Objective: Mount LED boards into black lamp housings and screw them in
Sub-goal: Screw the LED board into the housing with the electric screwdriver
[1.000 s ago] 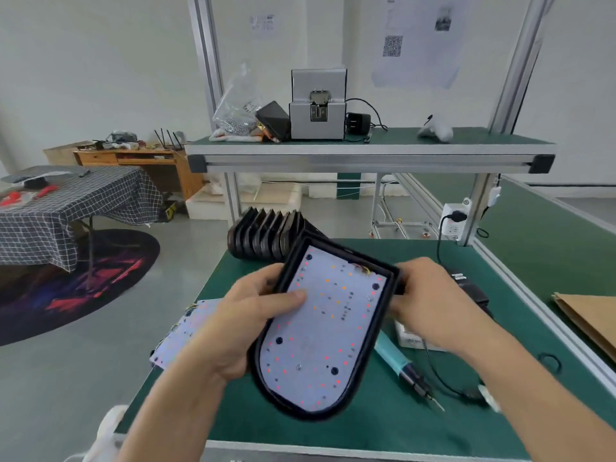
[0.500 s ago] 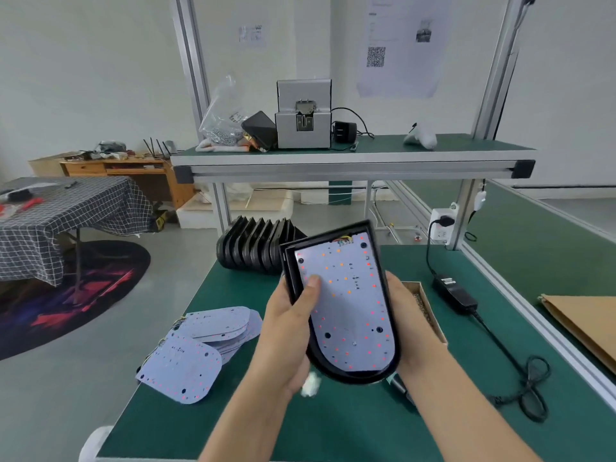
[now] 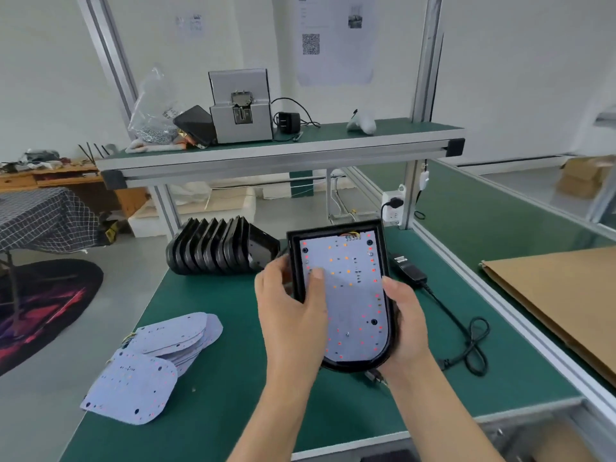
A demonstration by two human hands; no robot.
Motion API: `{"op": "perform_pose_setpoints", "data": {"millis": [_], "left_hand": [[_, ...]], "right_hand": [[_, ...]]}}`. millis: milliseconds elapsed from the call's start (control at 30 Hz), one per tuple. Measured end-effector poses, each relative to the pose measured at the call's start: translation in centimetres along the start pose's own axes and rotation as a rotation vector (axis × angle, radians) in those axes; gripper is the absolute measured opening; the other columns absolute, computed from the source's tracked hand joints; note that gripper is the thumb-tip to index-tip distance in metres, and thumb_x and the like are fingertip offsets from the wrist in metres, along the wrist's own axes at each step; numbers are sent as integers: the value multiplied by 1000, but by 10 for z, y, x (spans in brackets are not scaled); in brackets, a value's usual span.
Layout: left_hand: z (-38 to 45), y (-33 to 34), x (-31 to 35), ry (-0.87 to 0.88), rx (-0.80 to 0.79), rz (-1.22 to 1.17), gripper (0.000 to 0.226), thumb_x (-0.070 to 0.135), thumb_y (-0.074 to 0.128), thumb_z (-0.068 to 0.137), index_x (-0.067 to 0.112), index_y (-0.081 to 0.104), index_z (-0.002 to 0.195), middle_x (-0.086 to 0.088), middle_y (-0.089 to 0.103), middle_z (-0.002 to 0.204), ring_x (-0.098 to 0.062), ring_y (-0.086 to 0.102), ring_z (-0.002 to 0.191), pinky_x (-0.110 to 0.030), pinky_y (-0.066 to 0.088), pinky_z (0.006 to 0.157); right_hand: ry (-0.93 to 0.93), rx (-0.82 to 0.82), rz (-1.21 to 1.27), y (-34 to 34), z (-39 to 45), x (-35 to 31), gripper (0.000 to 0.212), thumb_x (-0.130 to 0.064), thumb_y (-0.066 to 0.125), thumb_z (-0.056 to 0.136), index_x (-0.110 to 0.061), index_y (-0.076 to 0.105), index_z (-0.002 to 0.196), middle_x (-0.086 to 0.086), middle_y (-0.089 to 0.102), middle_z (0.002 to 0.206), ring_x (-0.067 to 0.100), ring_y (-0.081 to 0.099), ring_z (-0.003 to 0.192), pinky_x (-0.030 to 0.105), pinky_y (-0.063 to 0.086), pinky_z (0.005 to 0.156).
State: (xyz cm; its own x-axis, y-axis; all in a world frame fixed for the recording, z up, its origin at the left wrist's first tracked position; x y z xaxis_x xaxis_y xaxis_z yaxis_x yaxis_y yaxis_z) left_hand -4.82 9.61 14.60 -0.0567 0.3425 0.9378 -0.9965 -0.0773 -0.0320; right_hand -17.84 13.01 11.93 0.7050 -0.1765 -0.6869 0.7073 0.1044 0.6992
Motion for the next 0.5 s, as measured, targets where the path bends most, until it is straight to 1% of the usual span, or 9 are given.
{"op": "perform_pose_setpoints", "data": {"millis": [67,167,200,267,333,367,400,467,500], "left_hand": [[-13,8,4,56,27,82,41,38,70,90,32,56,129,19,52,129,1,43,126,-20,39,100],[-35,22,2,-36,-28,156,66,51,70,83,31,48,142,18,39,139,-1,29,128,-30,34,107],[-44,27,-1,-110,-74,156,74,60,70,80,32,45,144,18,40,135,1,35,123,-32,39,103],[-60,36,-5,-212,-189,148,82,78,64,74,36,43,140,17,59,109,5,56,95,-28,47,81],[-74,52,-6,-349,-364,91,85,90,57,71,37,45,135,9,72,78,-5,68,67,-29,49,60],[-80,64,-8,-451,-461,25,88,92,58,70,35,46,135,4,76,75,-14,72,64,-31,52,55],[-87,81,-8,-551,-577,-71,92,93,61,67,34,48,137,-2,79,80,-22,77,69,-33,57,58],[-92,110,-4,-620,-782,-233,97,94,65,64,33,56,139,-7,80,108,-26,78,97,-40,61,86],[-94,127,1,-593,-828,-269,102,94,67,61,32,57,141,-2,75,125,-23,73,113,-43,56,100]], "right_hand": [[-55,47,9,-12,-10,-9,61,-46,88,66,-11,80,116,14,76,121,29,74,107,38,61,84],[-147,132,20,-32,-26,-28,66,-47,91,59,-11,80,114,17,75,120,33,74,105,41,61,85],[-180,156,24,-38,-31,-36,67,-47,91,58,-11,80,113,17,75,120,34,73,104,42,61,86],[-252,202,20,-49,-41,-53,59,-47,88,61,-14,82,109,14,76,116,32,74,100,41,61,83],[-334,238,22,-60,-52,-72,46,-45,84,66,-17,83,104,9,79,110,28,76,96,37,61,79],[-373,262,30,-66,-57,-81,42,-43,82,68,-18,83,102,7,79,108,27,76,94,37,61,77],[-414,298,30,-74,-65,-91,38,-41,80,71,-18,83,101,7,79,107,26,76,94,36,61,76],[-458,365,19,-85,-75,-106,31,-38,72,78,-18,83,100,7,79,107,26,76,94,37,61,77],[-478,398,9,-92,-83,-115,33,-38,71,79,-18,83,102,7,78,109,27,76,96,37,61,78]]}}
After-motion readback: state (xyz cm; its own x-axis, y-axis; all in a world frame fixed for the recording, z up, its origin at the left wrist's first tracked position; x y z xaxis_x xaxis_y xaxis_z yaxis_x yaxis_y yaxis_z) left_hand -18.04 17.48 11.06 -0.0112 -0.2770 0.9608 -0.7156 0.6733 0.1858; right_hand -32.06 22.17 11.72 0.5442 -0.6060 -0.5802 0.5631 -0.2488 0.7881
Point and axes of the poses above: each hand's wrist, its own z-axis towards the middle knuckle, its own y-axis out of the palm, x = y × z, the point moved 4 cm from there along z, towards the middle knuckle
